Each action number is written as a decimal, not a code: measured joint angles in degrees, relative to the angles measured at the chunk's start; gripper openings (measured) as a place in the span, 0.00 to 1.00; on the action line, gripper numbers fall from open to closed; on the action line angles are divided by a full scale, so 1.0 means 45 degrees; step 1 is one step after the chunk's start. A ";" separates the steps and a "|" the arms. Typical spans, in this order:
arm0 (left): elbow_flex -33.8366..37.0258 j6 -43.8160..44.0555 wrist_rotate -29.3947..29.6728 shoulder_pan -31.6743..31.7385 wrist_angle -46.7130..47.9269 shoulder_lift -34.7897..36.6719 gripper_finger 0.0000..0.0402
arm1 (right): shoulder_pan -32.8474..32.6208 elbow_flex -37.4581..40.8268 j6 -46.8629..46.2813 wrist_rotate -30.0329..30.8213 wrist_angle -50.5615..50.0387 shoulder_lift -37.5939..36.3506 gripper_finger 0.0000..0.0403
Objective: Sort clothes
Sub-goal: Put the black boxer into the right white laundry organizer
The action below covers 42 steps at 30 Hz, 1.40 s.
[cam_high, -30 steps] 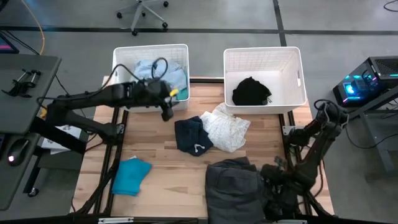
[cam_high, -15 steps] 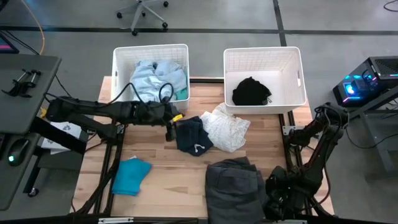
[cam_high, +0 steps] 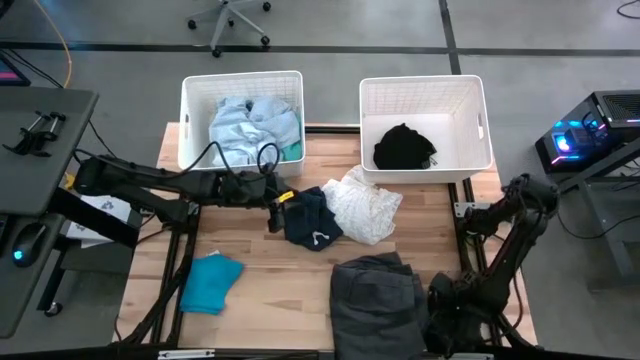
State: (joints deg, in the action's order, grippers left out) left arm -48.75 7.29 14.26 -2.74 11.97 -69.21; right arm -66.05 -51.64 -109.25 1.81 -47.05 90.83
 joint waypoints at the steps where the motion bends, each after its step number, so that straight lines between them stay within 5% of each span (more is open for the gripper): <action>1: 0.0112 0.0014 0.0000 0.0000 -0.0200 0.0000 0.39 | 0.0019 -0.0004 0.0291 -0.0287 0.0141 0.0263 0.51; 9: 0.1116 0.0024 0.0005 -0.0292 -0.2499 0.0000 0.39 | 0.0483 -0.0126 0.1054 -0.0681 0.0902 0.1836 0.40; 16: 0.1544 -0.0105 0.0002 -0.0976 -0.4162 -0.0215 0.39 | 0.0599 -0.0150 0.1055 0.0036 0.0060 0.1773 0.10; 19: 0.1828 -0.0332 0.0000 -0.1267 -0.5110 -0.0416 0.39 | 0.0609 -0.0134 0.0879 0.1132 -0.1012 0.1595 0.03; 31: 0.1971 -0.0690 0.0005 -0.1931 -0.6967 -0.1788 0.39 | 0.0627 -0.2953 -0.2107 0.6425 -0.9646 0.1412 0.02; 35: 0.1971 -0.0770 0.0005 -0.2001 -0.7846 -0.2575 0.39 | 0.0916 -0.3180 -0.1403 0.9581 -0.9394 0.1150 0.01; 42: 0.1971 -0.0826 0.0001 -0.2001 -0.9445 -0.3890 0.39 | 0.2384 -0.3566 0.0758 1.2993 -0.9546 0.1116 0.02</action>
State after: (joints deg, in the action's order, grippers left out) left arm -39.88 3.57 14.26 -11.75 -30.53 -86.71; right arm -55.32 -67.69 -105.84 60.28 -90.00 95.85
